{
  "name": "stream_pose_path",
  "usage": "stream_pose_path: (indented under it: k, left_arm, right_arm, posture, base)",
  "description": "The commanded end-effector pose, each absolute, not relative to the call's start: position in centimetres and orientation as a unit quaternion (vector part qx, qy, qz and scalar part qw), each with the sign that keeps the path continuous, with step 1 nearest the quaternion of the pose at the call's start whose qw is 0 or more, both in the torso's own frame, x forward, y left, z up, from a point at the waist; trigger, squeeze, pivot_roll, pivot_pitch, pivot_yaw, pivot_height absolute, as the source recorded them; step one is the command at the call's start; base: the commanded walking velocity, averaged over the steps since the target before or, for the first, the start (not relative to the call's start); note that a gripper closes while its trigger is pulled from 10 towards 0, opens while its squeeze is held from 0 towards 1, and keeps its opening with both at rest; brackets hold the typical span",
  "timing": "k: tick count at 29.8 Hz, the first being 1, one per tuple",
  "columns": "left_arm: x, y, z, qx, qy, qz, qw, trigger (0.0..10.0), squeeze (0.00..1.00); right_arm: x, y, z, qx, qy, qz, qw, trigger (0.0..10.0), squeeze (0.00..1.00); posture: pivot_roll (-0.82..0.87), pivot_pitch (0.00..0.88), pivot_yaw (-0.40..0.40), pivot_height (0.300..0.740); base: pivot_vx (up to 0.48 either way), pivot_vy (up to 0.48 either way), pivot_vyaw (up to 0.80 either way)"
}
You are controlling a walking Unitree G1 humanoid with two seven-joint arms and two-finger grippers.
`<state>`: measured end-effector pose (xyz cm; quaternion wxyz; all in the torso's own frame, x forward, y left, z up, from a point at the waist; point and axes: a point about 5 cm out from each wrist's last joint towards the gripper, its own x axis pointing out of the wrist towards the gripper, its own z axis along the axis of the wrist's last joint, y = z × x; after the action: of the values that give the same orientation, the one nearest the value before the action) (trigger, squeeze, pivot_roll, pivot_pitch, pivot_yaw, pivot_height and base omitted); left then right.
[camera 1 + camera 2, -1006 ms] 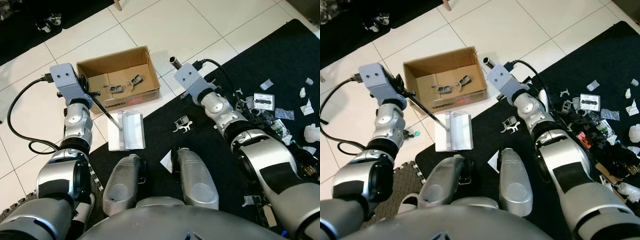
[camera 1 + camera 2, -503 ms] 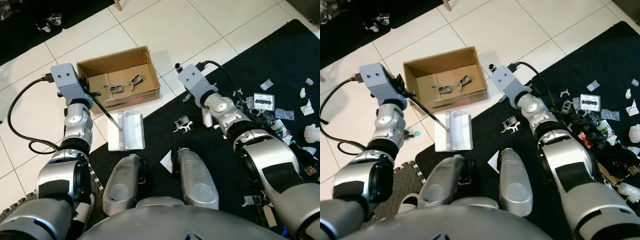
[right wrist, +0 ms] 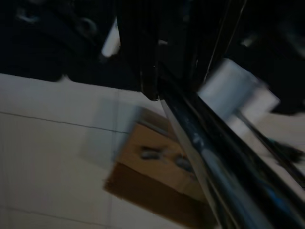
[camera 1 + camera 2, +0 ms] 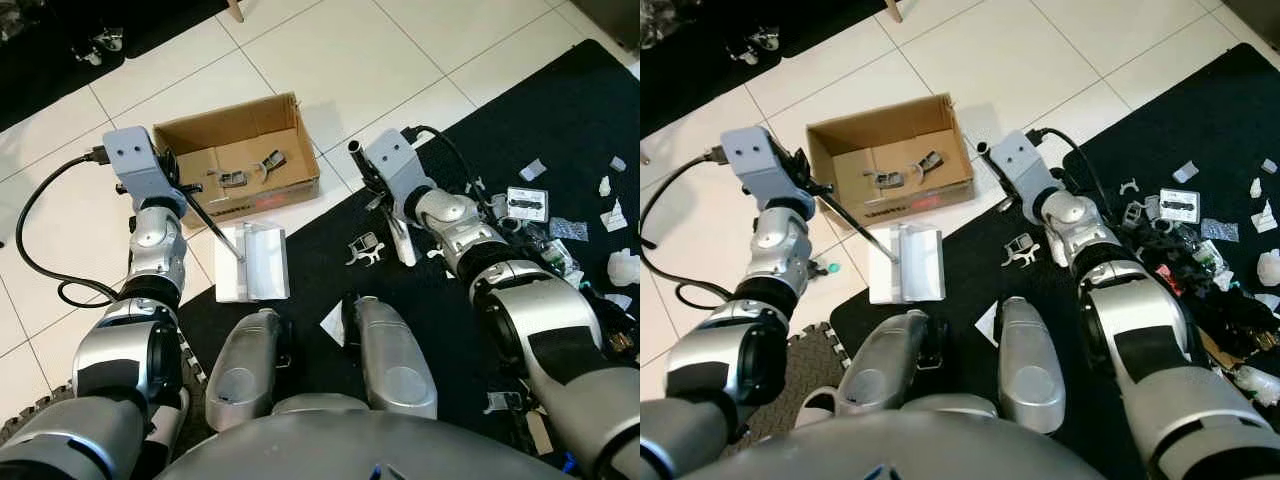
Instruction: Sweep floor
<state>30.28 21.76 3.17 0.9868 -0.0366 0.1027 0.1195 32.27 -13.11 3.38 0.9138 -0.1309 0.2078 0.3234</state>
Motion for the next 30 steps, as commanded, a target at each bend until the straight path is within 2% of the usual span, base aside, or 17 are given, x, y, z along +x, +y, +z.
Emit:
stream_pose_path:
  k: [1,6,11,13,17,23,26,28,30]
  left_arm:
    - [30.0,21.7,2.7,-0.031,0.115,0.119,0.986,10.0,0.00]
    - [29.9,21.7,2.6,-0.031,0.116,0.119,0.986,10.0,0.00]
    - [30.0,21.6,2.7,-0.032,0.116,0.119,0.986,10.0,0.00]
    - [30.0,21.6,2.6,-0.032,0.117,0.119,0.985,10.0,0.00]
    - [30.0,21.5,2.6,-0.032,0.118,0.119,0.985,10.0,0.00]
    - [29.9,21.5,2.6,-0.032,0.119,0.120,0.985,10.0,0.00]
    - [29.9,21.5,2.5,-0.032,0.120,0.120,0.985,10.0,0.00]
    - [29.9,21.4,2.5,-0.032,0.121,0.119,0.985,10.0,0.00]
    - [29.9,21.4,2.5,-0.032,0.122,0.119,0.985,10.0,0.00]
  right_arm:
    - [32.1,-11.9,3.4,-0.069,0.209,0.344,0.913,10.0,0.00]
    - [32.6,-10.3,4.4,-0.018,0.183,0.359,0.915,10.0,0.00]
    - [32.7,-8.7,5.1,0.025,0.172,0.387,0.906,10.0,0.00]
    - [32.8,-6.9,6.1,0.100,0.153,0.421,0.888,10.0,0.00]
    - [32.7,-6.2,6.4,0.139,0.144,0.430,0.881,10.0,0.00]
    - [32.7,-5.3,7.6,0.261,0.118,0.449,0.846,10.0,0.00]
    - [33.0,-5.4,8.0,0.273,0.110,0.447,0.845,10.0,0.00]
    - [33.5,-5.9,8.5,0.226,0.094,0.443,0.862,10.0,0.00]
    - [33.7,-6.1,8.8,0.212,0.087,0.442,0.867,10.0,0.00]
  posture:
    - [0.05,0.110,0.057,0.740]
    - [0.05,0.110,0.056,0.740]
    - [0.05,0.111,0.054,0.740]
    - [0.05,0.114,0.054,0.740]
    - [0.05,0.114,0.054,0.740]
    - [0.05,0.117,0.052,0.740]
    - [0.05,0.117,0.053,0.740]
    - [0.05,0.117,0.053,0.740]
    - [0.05,0.117,0.053,0.740]
  base:
    - [0.000,0.000,0.00]
    - [0.000,0.000,0.00]
    - [0.000,0.000,0.00]
    - [0.000,0.000,0.00]
    - [0.000,0.000,0.00]
    - [0.000,0.000,0.00]
    - [0.000,0.000,0.00]
    - [0.000,0.000,0.00]
    - [0.000,0.000,0.00]
